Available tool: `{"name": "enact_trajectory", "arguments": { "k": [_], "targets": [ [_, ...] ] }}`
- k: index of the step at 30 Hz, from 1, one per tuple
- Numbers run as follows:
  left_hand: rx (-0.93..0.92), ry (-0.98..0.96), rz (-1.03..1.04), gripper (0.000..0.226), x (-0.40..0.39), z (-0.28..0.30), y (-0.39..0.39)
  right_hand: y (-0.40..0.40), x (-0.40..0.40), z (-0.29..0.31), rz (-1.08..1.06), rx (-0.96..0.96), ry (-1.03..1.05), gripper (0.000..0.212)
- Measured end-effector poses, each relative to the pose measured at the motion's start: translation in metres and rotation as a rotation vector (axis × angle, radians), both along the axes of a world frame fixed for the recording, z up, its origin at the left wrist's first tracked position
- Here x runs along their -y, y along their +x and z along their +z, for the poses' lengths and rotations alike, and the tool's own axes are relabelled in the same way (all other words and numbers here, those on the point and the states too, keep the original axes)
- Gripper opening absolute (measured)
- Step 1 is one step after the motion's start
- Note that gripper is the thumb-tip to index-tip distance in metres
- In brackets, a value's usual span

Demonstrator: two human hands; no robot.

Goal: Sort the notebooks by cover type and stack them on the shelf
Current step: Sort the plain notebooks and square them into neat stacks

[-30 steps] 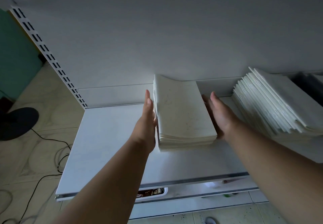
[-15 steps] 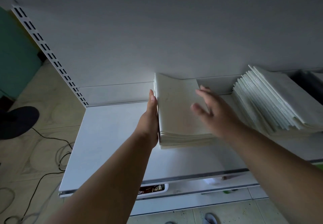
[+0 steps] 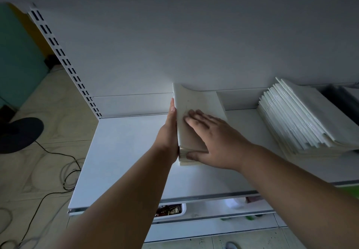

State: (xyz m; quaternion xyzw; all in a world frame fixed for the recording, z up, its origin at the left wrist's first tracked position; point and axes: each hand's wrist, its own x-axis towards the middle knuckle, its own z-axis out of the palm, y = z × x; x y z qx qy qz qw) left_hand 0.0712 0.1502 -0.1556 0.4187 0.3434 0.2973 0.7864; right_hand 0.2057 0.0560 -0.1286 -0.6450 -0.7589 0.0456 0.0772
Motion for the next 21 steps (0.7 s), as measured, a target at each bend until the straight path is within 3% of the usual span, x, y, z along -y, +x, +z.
{"name": "enact_trajectory", "arguments": {
  "k": [3, 5, 7, 9, 13, 17, 19, 21],
  "targets": [
    [-0.055, -0.001, 0.035, 0.069, -0.004, 0.008, 0.002, 0.017, 0.006, 0.013, -0.176, -0.433, -0.038, 0.109],
    [-0.09, 0.01, 0.067, 0.073, -0.006, 0.013, 0.005, 0.039, 0.003, 0.016, -0.439, -0.81, 0.014, 0.093],
    [-0.139, 0.023, 0.08, 0.064, -0.007, 0.019, 0.008, 0.062, -0.004, 0.007, -0.703, -1.154, -0.082, 0.082],
    [-0.157, -0.026, 0.086, 0.063, -0.005, 0.023, 0.01, 0.077, -0.012, -0.013, -0.811, -1.362, -0.239, 0.077],
    [-0.16, -0.073, 0.06, 0.066, -0.005, 0.024, 0.008, 0.07, -0.021, -0.03, -0.856, -1.47, -0.353, 0.063],
    [-0.158, -0.105, 0.04, 0.058, -0.008, 0.02, 0.007, 0.064, -0.029, -0.035, -0.792, -1.534, -0.335, 0.051],
    [-0.141, -0.113, 0.049, 0.055, -0.008, 0.019, 0.007, 0.059, -0.031, -0.032, -0.763, -1.517, -0.31, 0.067],
    [-0.131, -0.103, 0.045, 0.053, -0.009, 0.017, 0.006, 0.063, -0.031, -0.037, -0.743, -1.49, -0.301, 0.104]
  ]
}}
